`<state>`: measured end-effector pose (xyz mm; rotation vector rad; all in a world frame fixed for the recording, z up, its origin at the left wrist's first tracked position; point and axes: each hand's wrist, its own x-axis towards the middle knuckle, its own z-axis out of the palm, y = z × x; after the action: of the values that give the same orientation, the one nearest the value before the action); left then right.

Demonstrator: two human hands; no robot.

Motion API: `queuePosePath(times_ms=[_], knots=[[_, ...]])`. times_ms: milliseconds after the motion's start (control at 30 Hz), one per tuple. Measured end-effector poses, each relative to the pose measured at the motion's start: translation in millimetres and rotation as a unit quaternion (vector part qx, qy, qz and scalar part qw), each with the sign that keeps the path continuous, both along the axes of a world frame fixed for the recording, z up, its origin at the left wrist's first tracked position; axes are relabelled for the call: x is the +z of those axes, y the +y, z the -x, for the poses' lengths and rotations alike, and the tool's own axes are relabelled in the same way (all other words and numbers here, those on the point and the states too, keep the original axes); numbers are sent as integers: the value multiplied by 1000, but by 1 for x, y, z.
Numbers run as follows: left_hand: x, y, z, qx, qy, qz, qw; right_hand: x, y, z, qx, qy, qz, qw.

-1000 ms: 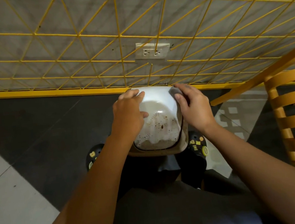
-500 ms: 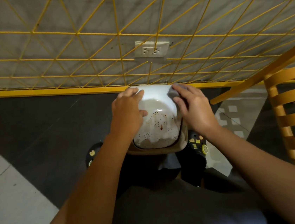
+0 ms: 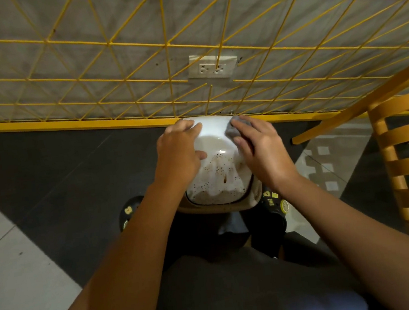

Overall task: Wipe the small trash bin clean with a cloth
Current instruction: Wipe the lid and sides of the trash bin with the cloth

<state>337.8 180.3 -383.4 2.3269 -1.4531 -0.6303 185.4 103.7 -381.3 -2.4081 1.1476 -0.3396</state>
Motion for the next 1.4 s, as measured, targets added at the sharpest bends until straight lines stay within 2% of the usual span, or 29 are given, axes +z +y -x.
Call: queuePosePath(times_ms=[67, 167, 267, 333, 400, 433, 500, 567, 667, 767, 800, 833, 967, 1033, 1067, 1133, 1167, 1233, 1333, 1400], knots=[[0, 0, 0, 4, 2, 2, 1000, 5, 2, -14, 16, -2, -4, 1000], [2, 1, -1, 0, -3, 3, 1000, 11, 13, -23, 96, -34, 0, 995], [3, 1, -2, -7, -7, -9, 1000, 13, 17, -15, 115, -32, -16, 993], [3, 2, -2, -8, -5, -16, 1000, 12, 14, -6, 66, -51, -29, 996], [5, 2, -2, -5, 3, -19, 1000, 15, 10, -1, -62, -103, -106, 987], [7, 2, 0, -1, 5, -16, 1000, 19, 10, -1, -128, -151, -180, 964], [14, 0, 5, 15, 0, 8, 1000, 25, 9, -4, -218, -274, -333, 875], [22, -2, 14, 38, 10, 76, 996, 30, 7, -9, -256, -356, -413, 798], [34, -2, 33, 33, 97, 159, 982, 36, 11, -20, -259, -395, -489, 734], [39, 0, 39, 54, 170, 172, 969, 43, 18, -26, -208, -433, -595, 645], [38, 0, 35, 74, 180, 182, 964, 45, 19, -28, -183, -436, -612, 635], [39, 1, 31, 93, 190, 190, 959, 46, 20, -29, -160, -426, -615, 644], [37, 1, 14, 119, 236, 189, 946, 41, 19, -30, -120, -355, -577, 726], [34, 0, 8, 114, 214, 189, 952, 38, 17, -29, -91, -293, -520, 797], [33, -2, 6, 108, 185, 191, 958, 36, 16, -27, -69, -246, -463, 849], [28, -3, 4, 96, 115, 184, 971, 28, 11, -22, -36, -140, -281, 949], [24, -3, 4, 92, 85, 175, 977, 23, 9, -19, -23, -88, -187, 978], [17, -3, 6, 84, 41, 148, 984, 12, 7, -15, 6, 1, -85, 996], [7, -6, 15, 31, 12, 117, 993, 0, 9, -12, 45, 92, -76, 992], [2, -11, 19, -21, -9, 100, 995, -2, 10, -12, 44, 89, -85, 991]])
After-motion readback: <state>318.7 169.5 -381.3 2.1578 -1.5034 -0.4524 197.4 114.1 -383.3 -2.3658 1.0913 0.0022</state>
